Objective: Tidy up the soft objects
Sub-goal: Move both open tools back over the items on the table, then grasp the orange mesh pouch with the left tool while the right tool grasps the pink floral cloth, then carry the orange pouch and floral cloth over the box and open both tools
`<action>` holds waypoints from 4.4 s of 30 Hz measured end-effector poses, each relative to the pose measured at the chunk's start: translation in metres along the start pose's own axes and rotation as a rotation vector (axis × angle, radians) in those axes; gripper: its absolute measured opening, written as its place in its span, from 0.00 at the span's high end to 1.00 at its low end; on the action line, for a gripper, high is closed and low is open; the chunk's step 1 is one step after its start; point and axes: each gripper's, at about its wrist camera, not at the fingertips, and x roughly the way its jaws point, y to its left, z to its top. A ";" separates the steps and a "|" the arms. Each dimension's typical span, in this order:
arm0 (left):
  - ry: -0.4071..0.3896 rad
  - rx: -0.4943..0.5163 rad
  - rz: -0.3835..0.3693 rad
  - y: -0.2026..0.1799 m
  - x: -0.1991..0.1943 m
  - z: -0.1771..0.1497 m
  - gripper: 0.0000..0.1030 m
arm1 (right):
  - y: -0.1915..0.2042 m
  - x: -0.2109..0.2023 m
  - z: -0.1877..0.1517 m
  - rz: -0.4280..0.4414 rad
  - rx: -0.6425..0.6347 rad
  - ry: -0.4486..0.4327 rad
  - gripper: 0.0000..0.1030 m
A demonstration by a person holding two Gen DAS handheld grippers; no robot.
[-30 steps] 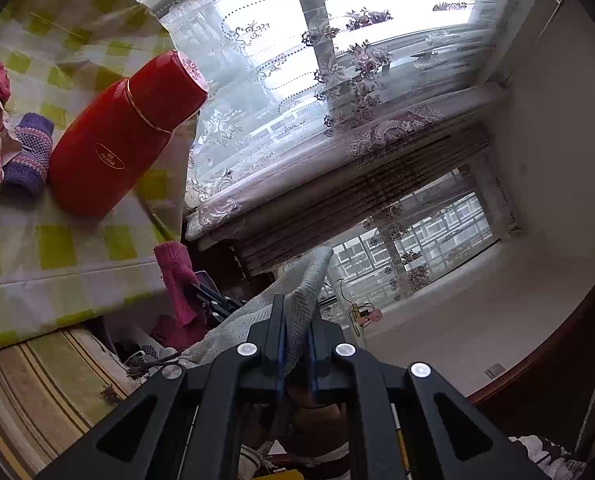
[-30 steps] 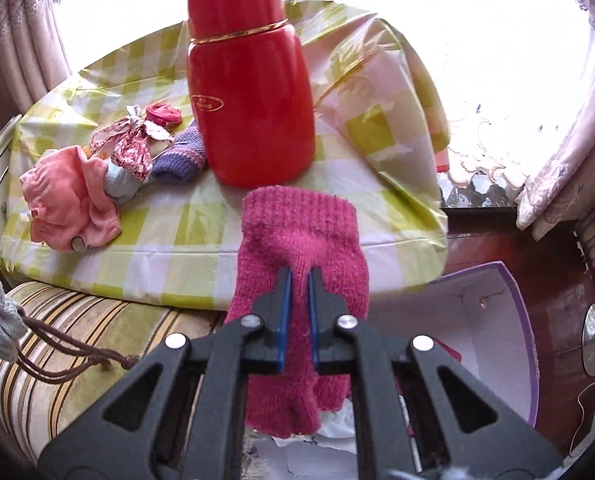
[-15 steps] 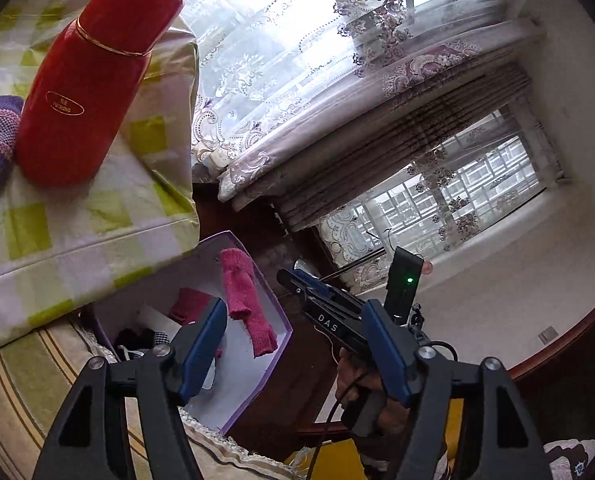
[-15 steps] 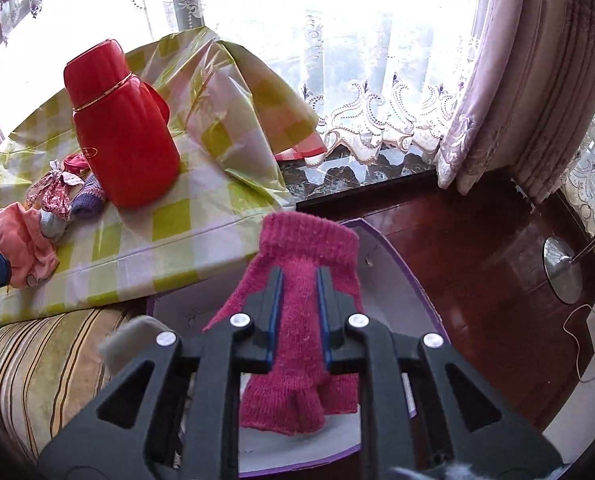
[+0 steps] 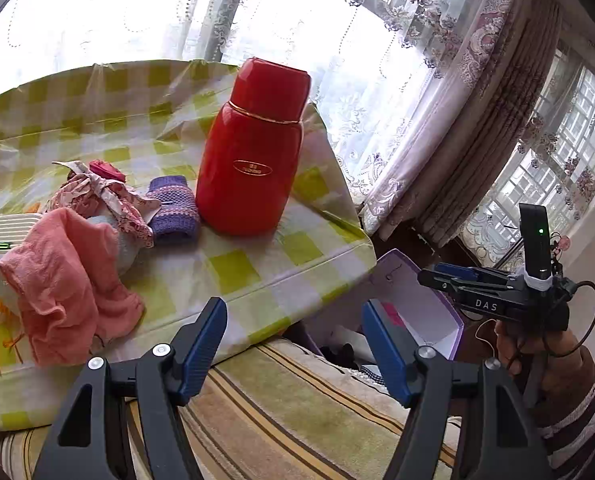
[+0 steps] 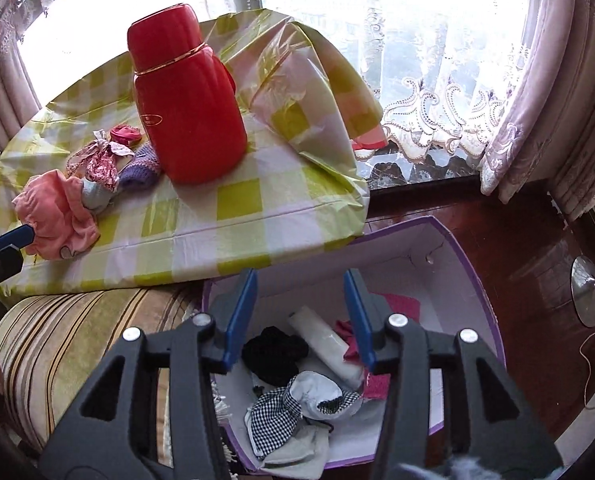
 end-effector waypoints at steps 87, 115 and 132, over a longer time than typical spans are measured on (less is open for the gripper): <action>-0.051 -0.533 0.220 0.329 -0.012 0.050 0.24 | 0.297 0.200 0.179 0.414 -0.305 0.141 0.87; -0.229 -0.267 -0.004 0.126 -0.089 0.049 0.24 | 0.147 0.010 0.076 0.269 -0.188 -0.134 0.87; 0.125 -0.039 -0.288 -0.066 0.059 0.014 0.24 | 0.006 -0.013 0.015 -0.036 -0.018 -0.067 0.87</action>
